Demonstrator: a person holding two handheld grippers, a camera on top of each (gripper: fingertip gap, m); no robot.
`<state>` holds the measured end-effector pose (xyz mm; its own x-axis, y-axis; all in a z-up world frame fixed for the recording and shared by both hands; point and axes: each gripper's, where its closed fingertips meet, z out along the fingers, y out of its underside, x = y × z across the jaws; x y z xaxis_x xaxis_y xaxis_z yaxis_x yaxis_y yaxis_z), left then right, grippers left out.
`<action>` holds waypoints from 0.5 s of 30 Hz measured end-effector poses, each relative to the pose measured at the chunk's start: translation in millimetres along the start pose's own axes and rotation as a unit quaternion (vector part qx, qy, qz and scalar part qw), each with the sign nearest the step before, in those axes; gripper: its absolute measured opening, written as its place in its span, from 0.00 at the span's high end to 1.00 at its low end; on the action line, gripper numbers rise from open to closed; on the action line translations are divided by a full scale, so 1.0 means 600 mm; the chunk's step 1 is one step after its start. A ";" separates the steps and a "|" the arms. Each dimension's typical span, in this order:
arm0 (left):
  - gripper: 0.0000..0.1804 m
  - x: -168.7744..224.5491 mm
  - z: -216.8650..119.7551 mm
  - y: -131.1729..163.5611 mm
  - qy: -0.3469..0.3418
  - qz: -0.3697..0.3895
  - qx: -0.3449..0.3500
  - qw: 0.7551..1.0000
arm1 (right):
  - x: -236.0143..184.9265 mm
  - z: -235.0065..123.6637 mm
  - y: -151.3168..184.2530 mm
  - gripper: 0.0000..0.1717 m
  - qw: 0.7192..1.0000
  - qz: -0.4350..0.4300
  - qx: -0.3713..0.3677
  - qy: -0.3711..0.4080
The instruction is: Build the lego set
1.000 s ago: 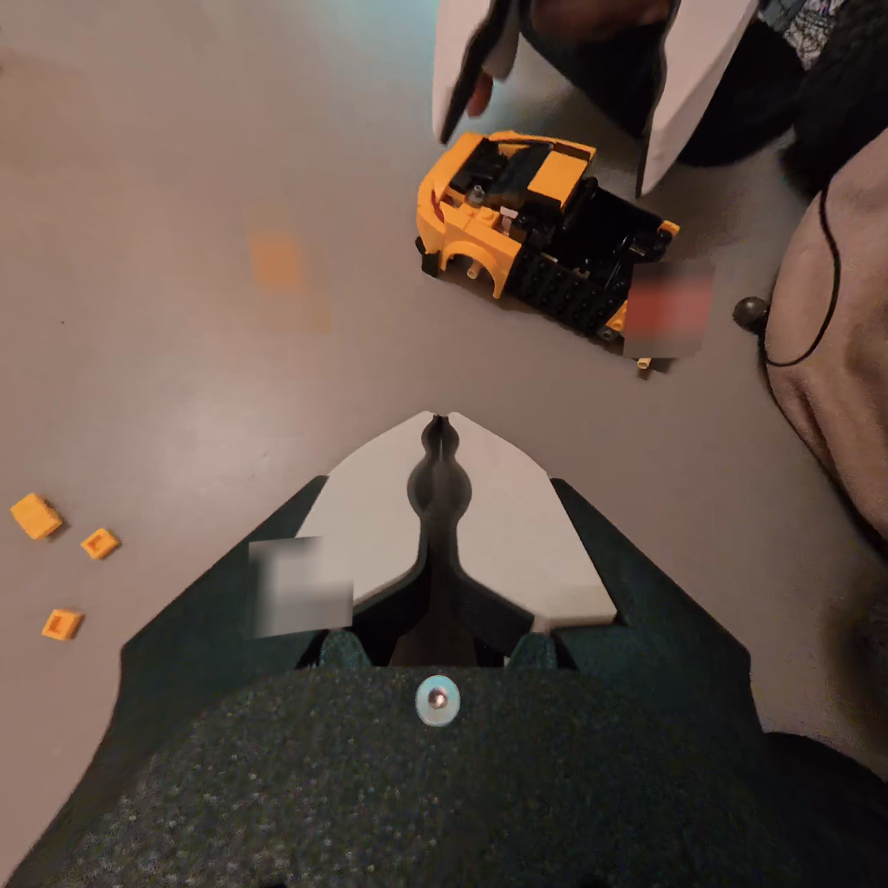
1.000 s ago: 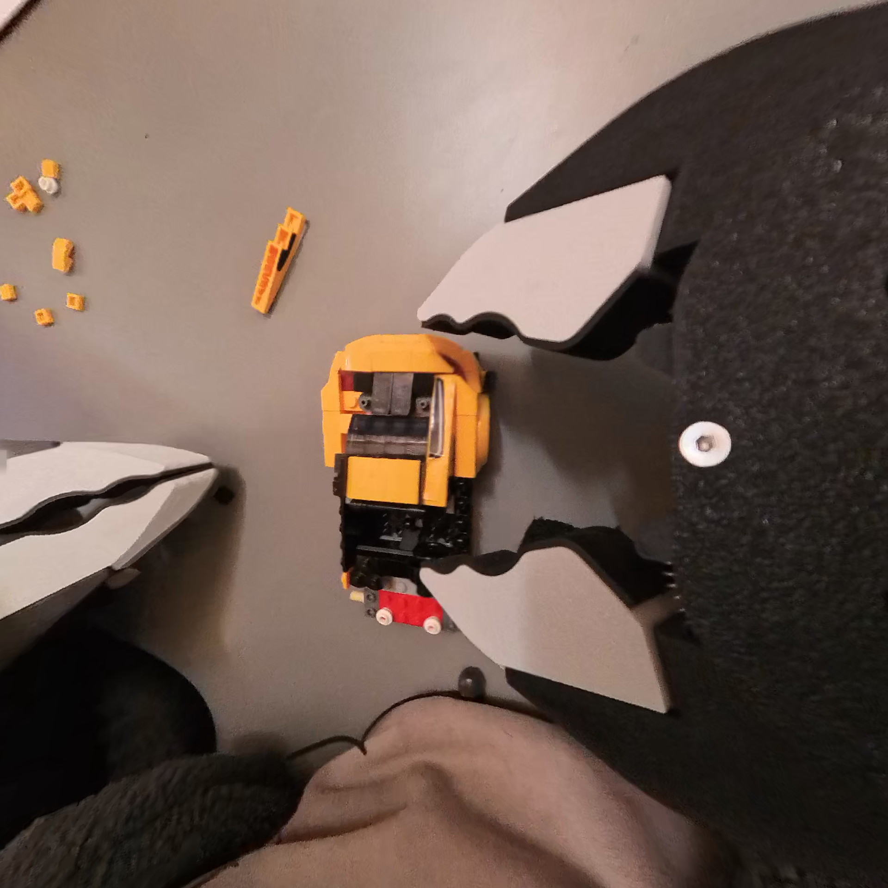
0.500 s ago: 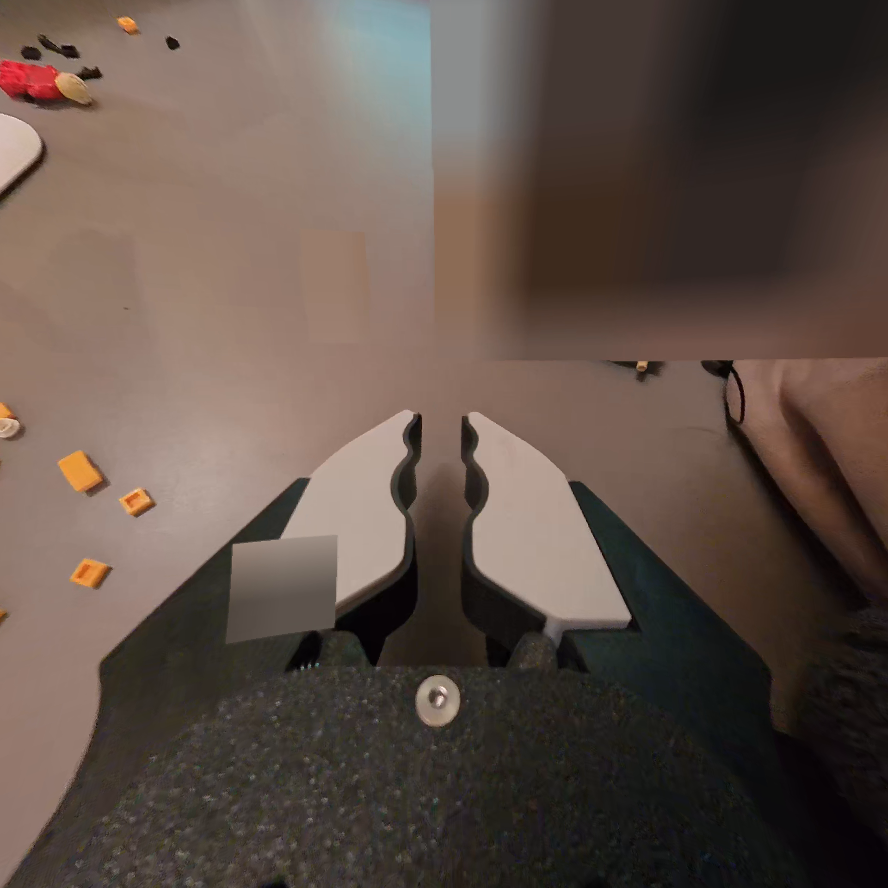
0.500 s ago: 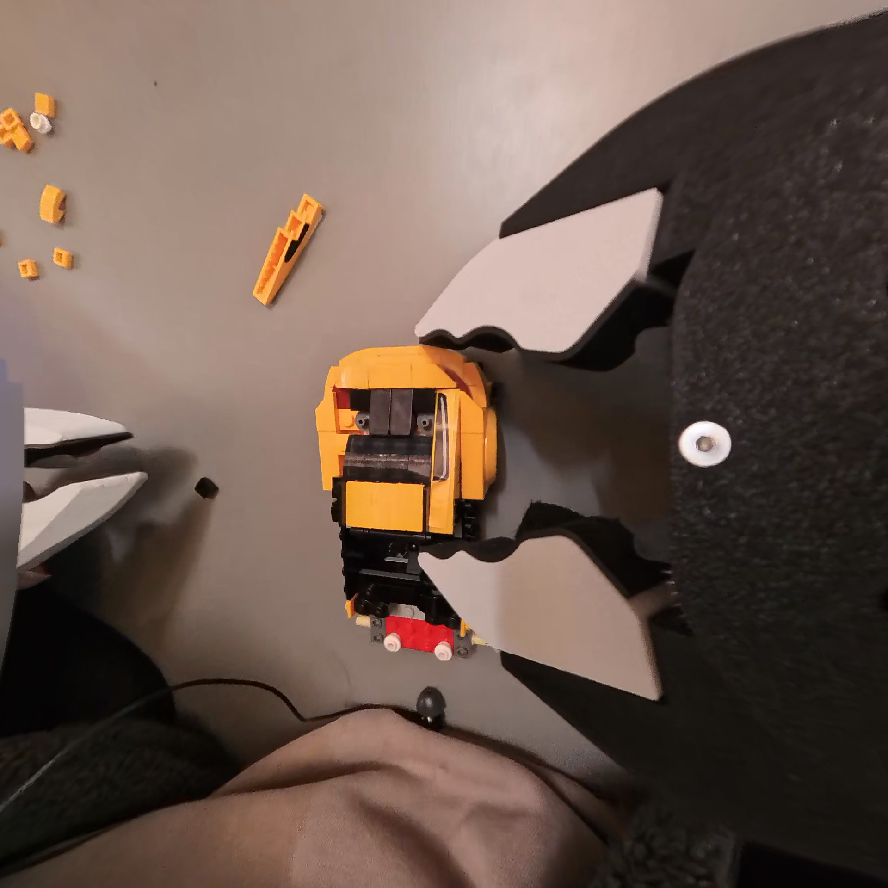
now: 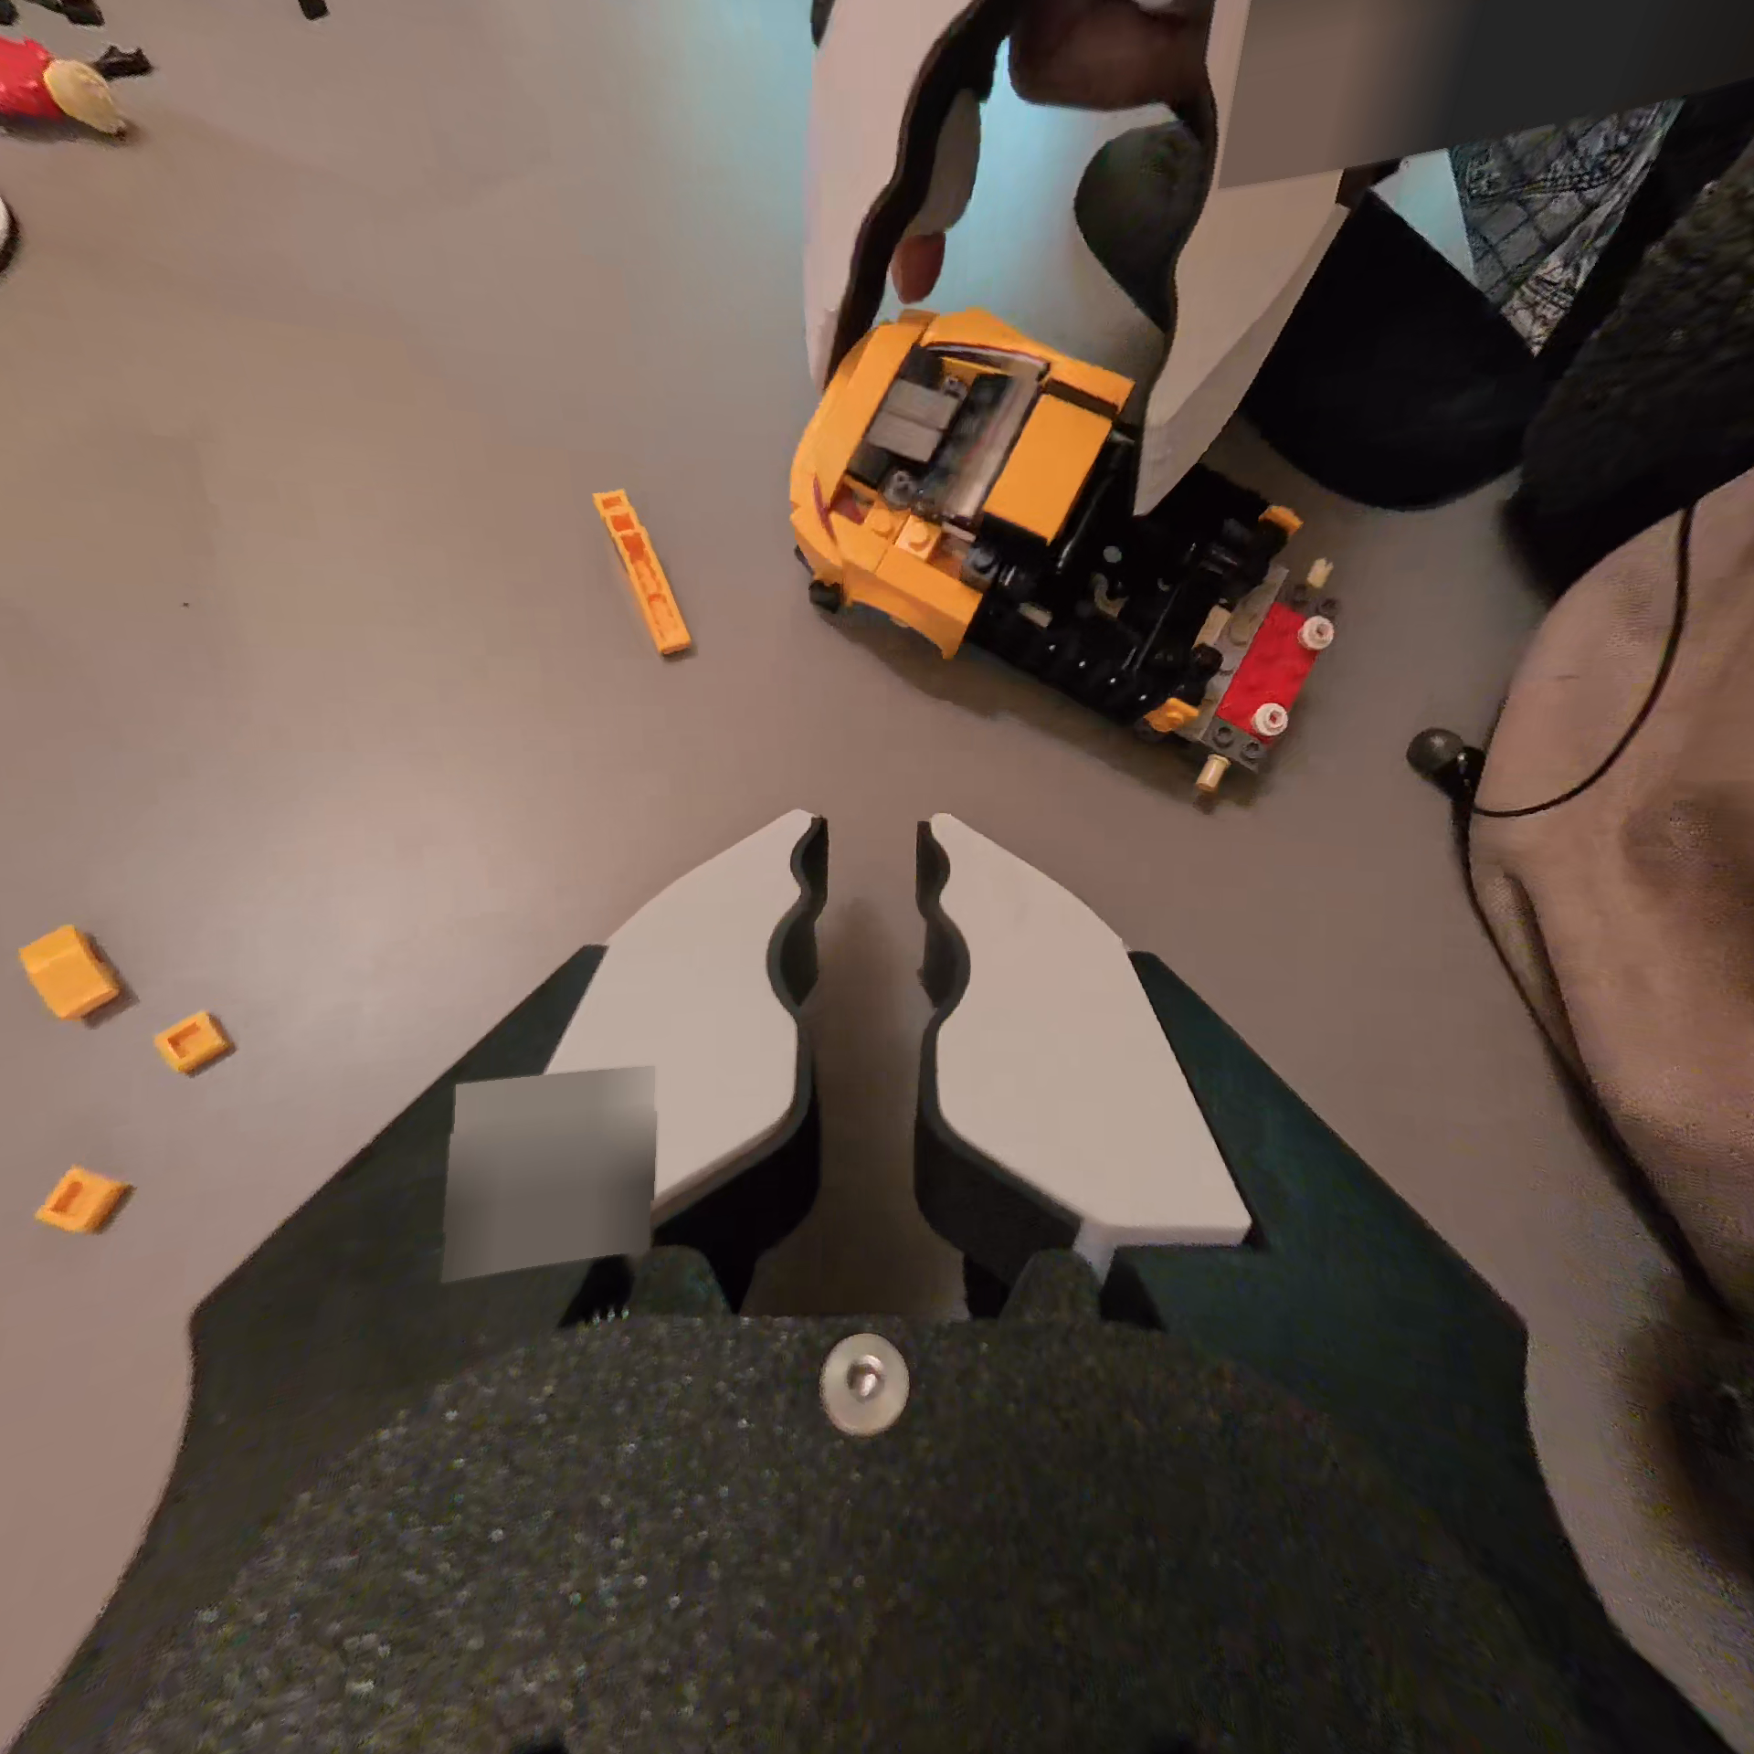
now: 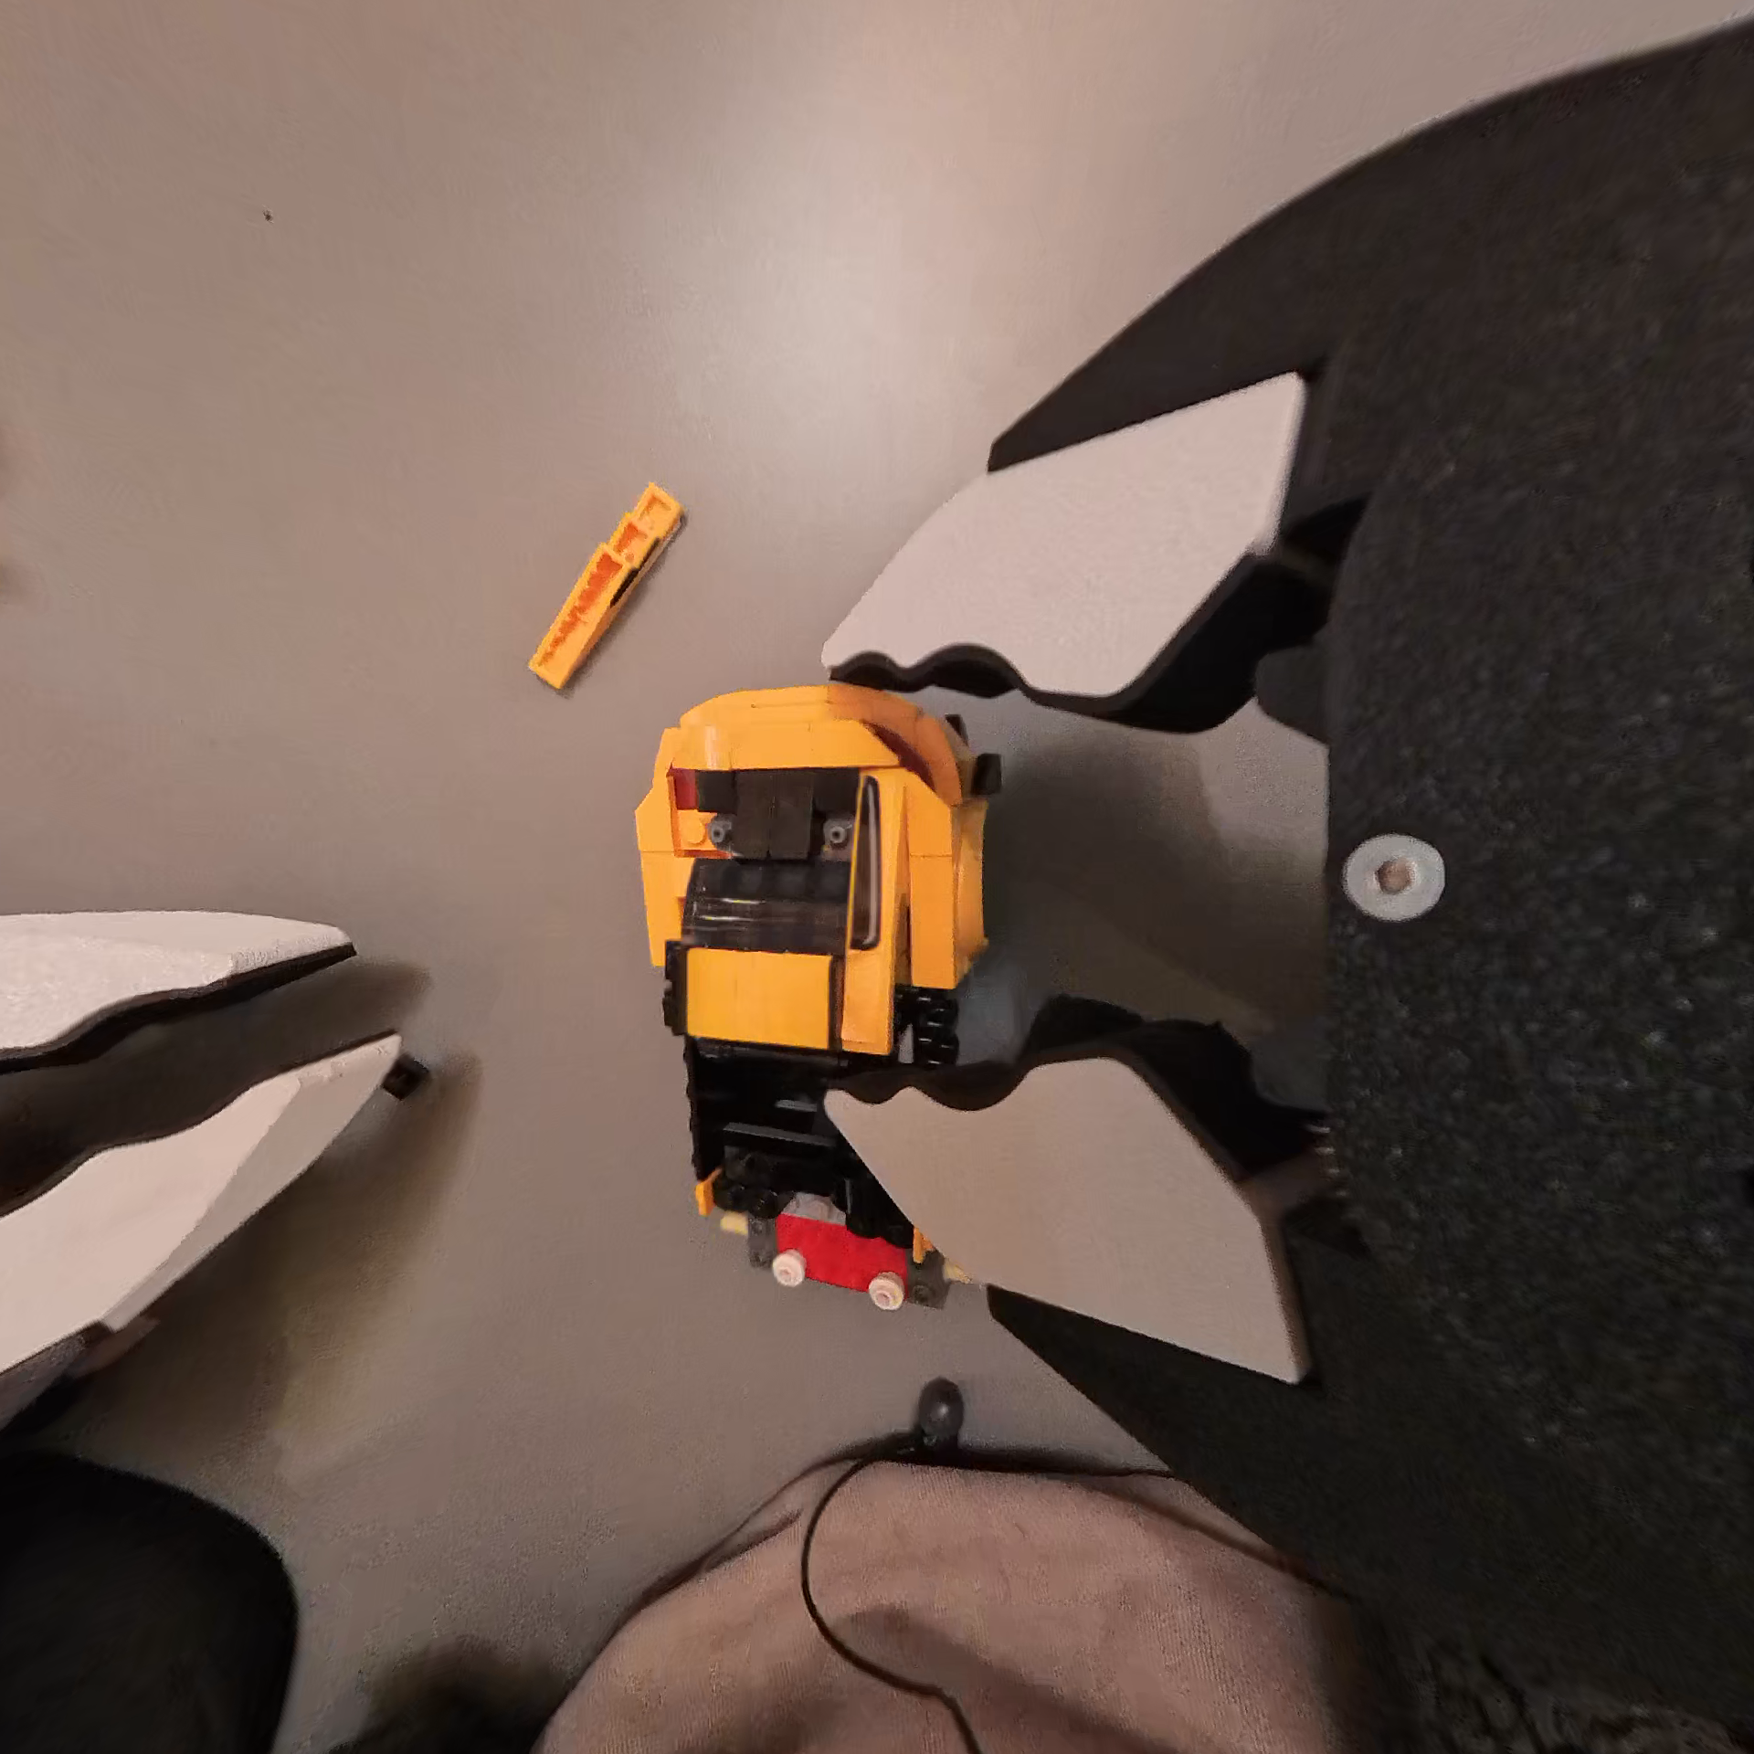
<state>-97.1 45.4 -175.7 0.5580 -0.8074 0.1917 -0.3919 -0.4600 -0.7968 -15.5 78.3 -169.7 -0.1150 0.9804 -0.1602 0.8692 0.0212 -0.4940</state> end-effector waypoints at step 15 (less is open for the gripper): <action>0.89 0.031 0.002 0.011 -0.039 0.016 -0.055 0.998 | -0.020 -0.025 0.015 0.56 0.996 -0.084 0.021 0.017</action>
<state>-88.3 28.0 -178.1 0.5981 -0.7926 0.1187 -0.4854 -0.4761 -0.7333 1.3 69.5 -159.2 -0.2398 0.9699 -0.0426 0.8177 0.1781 -0.5473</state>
